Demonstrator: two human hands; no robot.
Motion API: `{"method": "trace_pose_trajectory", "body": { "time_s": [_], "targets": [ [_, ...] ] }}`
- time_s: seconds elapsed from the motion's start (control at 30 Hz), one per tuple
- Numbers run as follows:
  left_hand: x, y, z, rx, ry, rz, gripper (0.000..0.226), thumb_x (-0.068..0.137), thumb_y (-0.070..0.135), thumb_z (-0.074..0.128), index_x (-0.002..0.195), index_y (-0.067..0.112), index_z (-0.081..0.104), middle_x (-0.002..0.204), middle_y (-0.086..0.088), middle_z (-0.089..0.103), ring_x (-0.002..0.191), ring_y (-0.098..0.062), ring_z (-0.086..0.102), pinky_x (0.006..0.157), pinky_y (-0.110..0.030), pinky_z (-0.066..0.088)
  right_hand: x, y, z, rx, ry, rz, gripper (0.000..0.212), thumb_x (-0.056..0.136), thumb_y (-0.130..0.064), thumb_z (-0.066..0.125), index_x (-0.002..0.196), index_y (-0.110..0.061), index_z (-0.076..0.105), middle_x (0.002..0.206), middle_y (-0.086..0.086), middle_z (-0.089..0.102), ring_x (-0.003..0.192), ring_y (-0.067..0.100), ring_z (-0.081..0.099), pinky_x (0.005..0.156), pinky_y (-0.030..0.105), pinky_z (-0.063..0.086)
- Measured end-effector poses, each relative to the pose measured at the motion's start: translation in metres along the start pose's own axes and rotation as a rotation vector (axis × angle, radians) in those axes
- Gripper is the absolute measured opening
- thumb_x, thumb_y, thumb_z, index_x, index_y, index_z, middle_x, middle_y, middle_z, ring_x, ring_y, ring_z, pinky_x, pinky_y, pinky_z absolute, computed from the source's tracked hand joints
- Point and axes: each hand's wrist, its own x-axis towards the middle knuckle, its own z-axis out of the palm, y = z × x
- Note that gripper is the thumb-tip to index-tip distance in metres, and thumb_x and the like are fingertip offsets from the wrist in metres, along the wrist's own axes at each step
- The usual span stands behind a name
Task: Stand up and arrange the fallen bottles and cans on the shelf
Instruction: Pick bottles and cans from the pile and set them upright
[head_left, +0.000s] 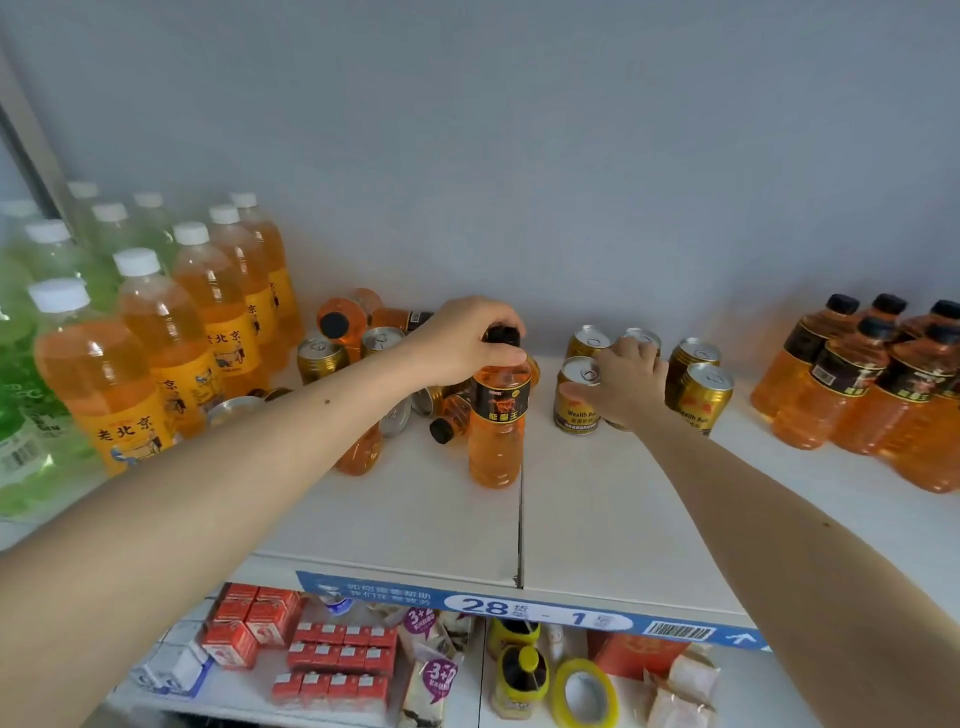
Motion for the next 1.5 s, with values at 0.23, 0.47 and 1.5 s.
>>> {"method": "trace_pose_trajectory", "body": {
  "time_s": [0.23, 0.47, 1.5],
  "targets": [
    [0.022, 0.005, 0.002, -0.002, 0.011, -0.026, 0.030, 0.085, 0.030, 0.066, 0.113, 0.017, 0.064, 0.111, 0.006, 0.064, 0.096, -0.010, 0.058, 0.079, -0.023, 0.045, 0.010, 0.005, 0.003, 0.021, -0.036, -0.026, 0.071, 0.081, -0.068, 0.051, 0.127, -0.014, 0.054, 0.138, 0.010, 0.043, 0.129, 0.035, 0.031, 0.105, 0.048, 0.026],
    [0.039, 0.019, 0.005, -0.013, 0.093, -0.007, 0.030, 0.084, 0.033, 0.067, 0.110, 0.018, 0.065, 0.111, 0.003, 0.065, 0.099, -0.012, 0.058, 0.085, -0.029, 0.048, -0.022, 0.000, -0.048, 0.974, -0.171, -0.334, 0.056, 0.087, -0.067, 0.041, 0.120, -0.026, 0.059, 0.114, -0.010, 0.066, 0.108, 0.004, 0.060, 0.086, 0.025, 0.046],
    [-0.032, -0.072, 0.064, 0.156, 0.188, -0.463, 0.024, 0.084, 0.029, 0.067, 0.099, 0.012, 0.060, 0.102, -0.003, 0.065, 0.092, -0.023, 0.061, 0.077, -0.037, 0.050, -0.067, 0.016, -0.037, 0.984, -0.211, -0.155, 0.072, 0.070, -0.037, 0.082, 0.132, -0.019, 0.049, 0.120, -0.005, 0.063, 0.113, 0.015, 0.059, 0.096, 0.035, 0.050]
  ]
}}
